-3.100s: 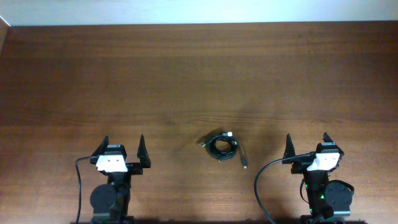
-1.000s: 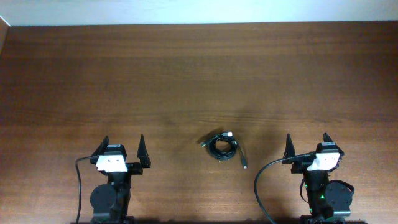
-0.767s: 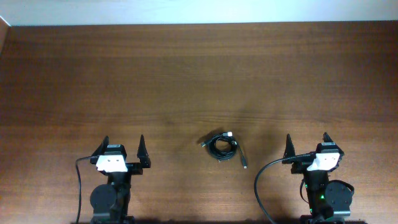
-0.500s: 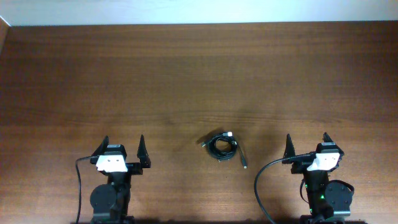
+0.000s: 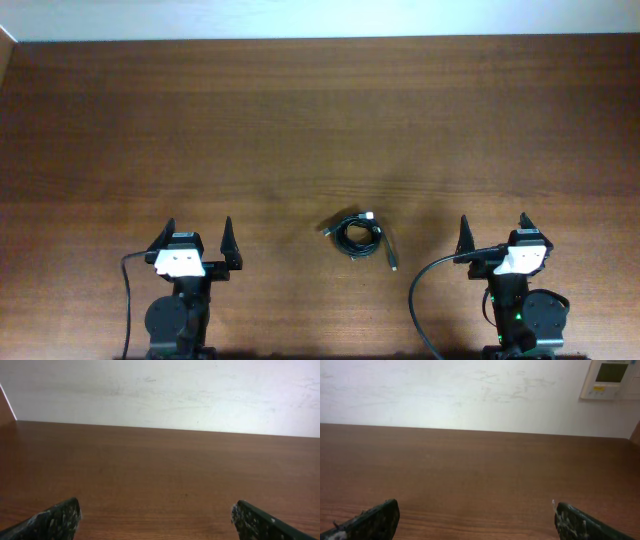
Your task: Untangle cables
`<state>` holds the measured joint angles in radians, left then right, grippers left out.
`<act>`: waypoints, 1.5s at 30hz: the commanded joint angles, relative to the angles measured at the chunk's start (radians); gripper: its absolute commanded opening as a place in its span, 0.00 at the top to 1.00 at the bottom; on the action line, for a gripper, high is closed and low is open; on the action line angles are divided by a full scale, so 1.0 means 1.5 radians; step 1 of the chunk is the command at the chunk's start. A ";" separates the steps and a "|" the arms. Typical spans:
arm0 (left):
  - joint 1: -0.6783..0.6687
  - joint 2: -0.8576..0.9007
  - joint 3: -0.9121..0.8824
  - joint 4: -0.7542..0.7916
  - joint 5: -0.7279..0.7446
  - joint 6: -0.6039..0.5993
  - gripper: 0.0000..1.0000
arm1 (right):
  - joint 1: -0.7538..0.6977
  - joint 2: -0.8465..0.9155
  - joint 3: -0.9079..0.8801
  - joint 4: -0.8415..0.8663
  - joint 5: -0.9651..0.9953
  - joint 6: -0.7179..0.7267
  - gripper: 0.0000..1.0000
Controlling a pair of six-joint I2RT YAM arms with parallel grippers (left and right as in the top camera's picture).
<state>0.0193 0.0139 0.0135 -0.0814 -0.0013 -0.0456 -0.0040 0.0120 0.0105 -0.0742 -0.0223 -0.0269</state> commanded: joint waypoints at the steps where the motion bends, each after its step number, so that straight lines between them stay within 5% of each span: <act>1: 0.001 -0.006 -0.004 0.006 -0.005 0.006 0.01 | -0.002 -0.006 -0.003 -0.004 0.011 0.005 0.02; 10: 0.001 -0.006 -0.002 0.388 0.111 0.005 0.01 | -0.002 -0.006 -0.003 -0.004 0.011 0.005 0.02; 13: 0.001 -0.005 0.032 0.409 0.111 0.005 0.01 | -0.002 -0.006 -0.003 -0.004 0.011 0.005 0.02; 19: 0.001 0.076 0.245 0.158 0.097 0.068 0.01 | -0.002 -0.006 -0.003 -0.004 0.011 0.005 0.02; 25: 0.001 0.467 0.726 -0.318 0.159 0.069 0.01 | -0.002 -0.006 -0.003 -0.004 0.011 0.005 0.02; 29: 0.001 0.637 0.859 -0.353 0.361 0.068 0.01 | -0.002 -0.006 -0.003 -0.004 0.011 0.005 0.02; 34: 0.001 0.727 0.922 -0.408 0.319 0.040 0.01 | -0.002 -0.006 -0.003 -0.004 0.011 0.005 0.02; 38: 0.001 0.827 1.043 -0.601 0.221 0.018 0.01 | -0.002 -0.006 -0.003 -0.004 0.011 0.005 0.02; 45: 0.000 0.905 1.042 -0.622 0.450 0.018 0.01 | -0.002 -0.006 -0.003 -0.004 0.011 0.005 0.02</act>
<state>0.0200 1.3319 1.5574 -1.0031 0.4881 -0.0086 -0.0040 0.0101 0.0105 -0.0746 -0.0151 -0.0261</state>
